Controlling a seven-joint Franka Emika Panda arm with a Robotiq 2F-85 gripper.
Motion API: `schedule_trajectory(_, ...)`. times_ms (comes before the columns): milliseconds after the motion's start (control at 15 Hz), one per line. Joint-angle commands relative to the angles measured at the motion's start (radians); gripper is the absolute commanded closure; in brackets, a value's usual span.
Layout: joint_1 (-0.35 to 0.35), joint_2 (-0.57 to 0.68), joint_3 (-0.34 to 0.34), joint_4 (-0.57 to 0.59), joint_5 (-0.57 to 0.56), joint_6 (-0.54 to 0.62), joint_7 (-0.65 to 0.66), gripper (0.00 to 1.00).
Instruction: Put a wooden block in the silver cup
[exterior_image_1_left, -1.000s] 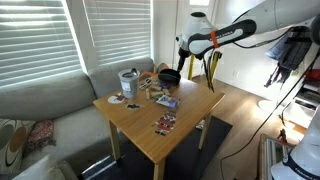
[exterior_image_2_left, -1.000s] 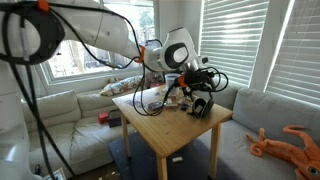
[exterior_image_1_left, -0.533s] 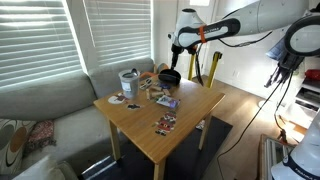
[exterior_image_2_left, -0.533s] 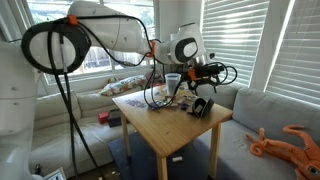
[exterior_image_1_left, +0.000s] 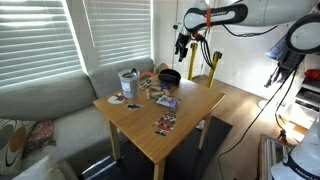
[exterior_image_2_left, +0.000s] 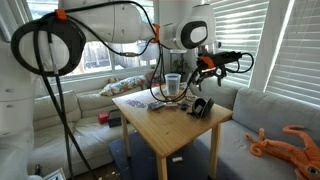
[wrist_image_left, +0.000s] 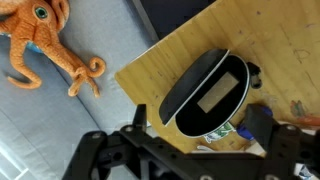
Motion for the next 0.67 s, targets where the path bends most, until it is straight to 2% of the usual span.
schedule_trajectory(0, 0.007, 0.004, -0.008, 0.005, 0.004, -0.005, -0.001, 0.00)
schedule_trajectory(67, 0.009, 0.006, -0.007, 0.005, 0.003, -0.004, 0.000, 0.00)
schedule_trajectory(133, 0.012, 0.010, 0.003, -0.006, -0.021, -0.010, -0.085, 0.00)
schedule_trajectory(267, 0.046, 0.011, -0.009, -0.053, -0.113, 0.059, -0.118, 0.00)
schedule_trajectory(600, 0.087, 0.019, 0.005, -0.149, -0.227, 0.215, -0.226, 0.00)
